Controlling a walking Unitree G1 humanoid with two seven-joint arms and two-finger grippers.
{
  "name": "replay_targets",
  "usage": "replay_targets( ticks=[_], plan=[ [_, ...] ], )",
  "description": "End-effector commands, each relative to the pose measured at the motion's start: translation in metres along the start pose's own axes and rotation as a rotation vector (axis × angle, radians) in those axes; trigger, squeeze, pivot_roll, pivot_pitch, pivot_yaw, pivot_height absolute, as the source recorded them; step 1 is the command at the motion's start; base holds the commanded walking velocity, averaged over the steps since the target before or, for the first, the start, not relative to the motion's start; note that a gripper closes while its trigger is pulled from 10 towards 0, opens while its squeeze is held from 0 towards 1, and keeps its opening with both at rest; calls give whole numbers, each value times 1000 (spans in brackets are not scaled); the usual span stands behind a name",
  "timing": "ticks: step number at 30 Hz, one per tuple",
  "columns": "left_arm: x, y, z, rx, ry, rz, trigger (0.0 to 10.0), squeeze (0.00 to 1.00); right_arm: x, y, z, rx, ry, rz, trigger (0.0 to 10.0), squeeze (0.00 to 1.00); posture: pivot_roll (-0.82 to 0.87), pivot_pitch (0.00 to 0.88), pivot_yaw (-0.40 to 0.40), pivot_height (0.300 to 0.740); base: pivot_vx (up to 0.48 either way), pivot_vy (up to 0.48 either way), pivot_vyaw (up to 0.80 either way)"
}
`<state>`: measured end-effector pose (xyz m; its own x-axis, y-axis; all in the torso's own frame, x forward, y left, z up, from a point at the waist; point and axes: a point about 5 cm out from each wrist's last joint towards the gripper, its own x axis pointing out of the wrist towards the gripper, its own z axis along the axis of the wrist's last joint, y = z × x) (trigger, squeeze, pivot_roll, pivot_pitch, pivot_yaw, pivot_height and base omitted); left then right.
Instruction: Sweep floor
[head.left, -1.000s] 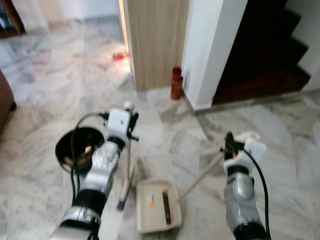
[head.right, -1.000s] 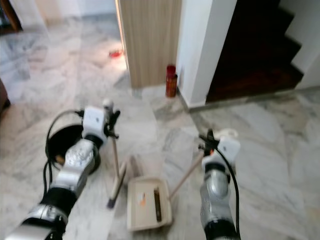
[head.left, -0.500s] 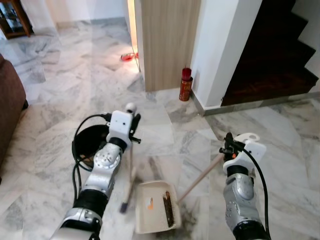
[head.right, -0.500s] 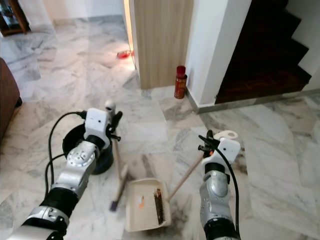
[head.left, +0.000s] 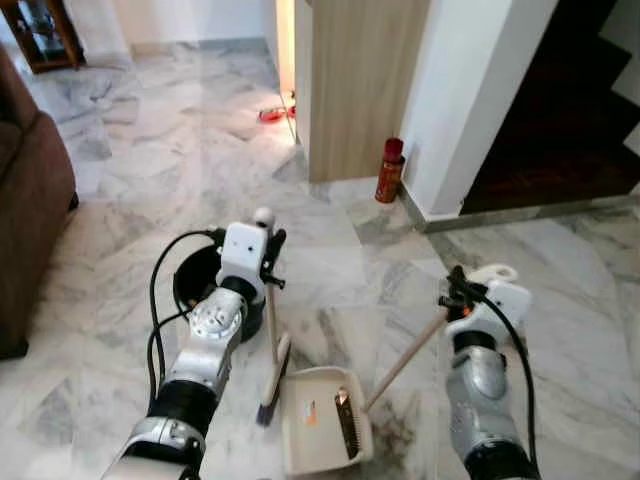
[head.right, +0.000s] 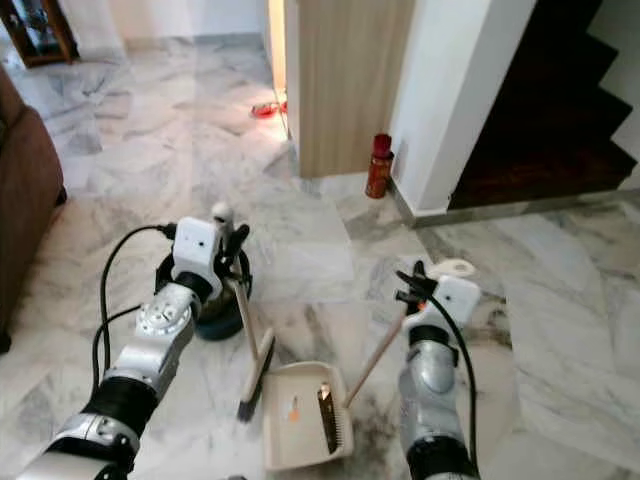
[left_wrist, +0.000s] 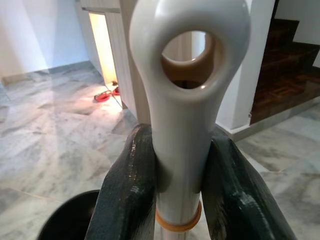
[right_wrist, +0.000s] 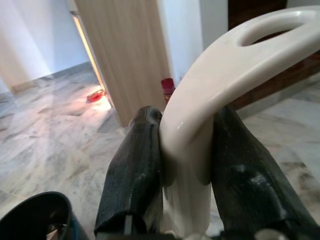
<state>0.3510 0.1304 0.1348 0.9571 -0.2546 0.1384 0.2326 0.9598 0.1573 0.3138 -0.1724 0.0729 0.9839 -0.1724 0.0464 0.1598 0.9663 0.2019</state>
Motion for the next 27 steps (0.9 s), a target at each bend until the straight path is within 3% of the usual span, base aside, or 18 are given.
replay_targets(
  ticks=[1,27],
  plan=[
    [5,-2,13,21,-50,-12,10000,0,2,-6,5,18,-25,-26,10000,0,112,54,-17,740,0,255,0],
    [4,-3,13,22,-47,-15,10000,0,3,-6,6,19,-23,-21,10000,0,116,54,-22,740,0,255,0]
  ],
)
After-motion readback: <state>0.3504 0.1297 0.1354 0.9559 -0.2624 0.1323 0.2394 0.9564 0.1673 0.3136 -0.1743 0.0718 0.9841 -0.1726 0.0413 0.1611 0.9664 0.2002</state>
